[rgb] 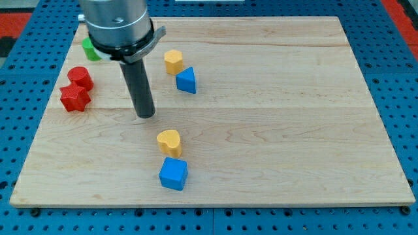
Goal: Bring the blue triangle at the top right side of the yellow heart
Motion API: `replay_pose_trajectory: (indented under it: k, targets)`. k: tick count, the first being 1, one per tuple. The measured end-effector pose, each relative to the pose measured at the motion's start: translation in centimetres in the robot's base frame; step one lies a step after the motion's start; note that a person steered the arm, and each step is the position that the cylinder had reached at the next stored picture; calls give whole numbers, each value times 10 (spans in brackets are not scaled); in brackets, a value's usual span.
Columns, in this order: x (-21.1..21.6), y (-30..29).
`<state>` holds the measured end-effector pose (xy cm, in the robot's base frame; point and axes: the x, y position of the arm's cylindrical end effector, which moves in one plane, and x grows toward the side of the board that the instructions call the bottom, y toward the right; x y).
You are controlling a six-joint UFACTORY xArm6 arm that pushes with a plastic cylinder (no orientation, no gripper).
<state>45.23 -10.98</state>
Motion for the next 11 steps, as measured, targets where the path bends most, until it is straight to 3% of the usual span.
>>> replay_pose_trajectory:
  k: [4,6,7,9,10,11]
  targets:
    - [-24,-1]
    - [-4,80]
    - [16,83]
    - [-49,144]
    - [-89,120]
    - [-99,48]
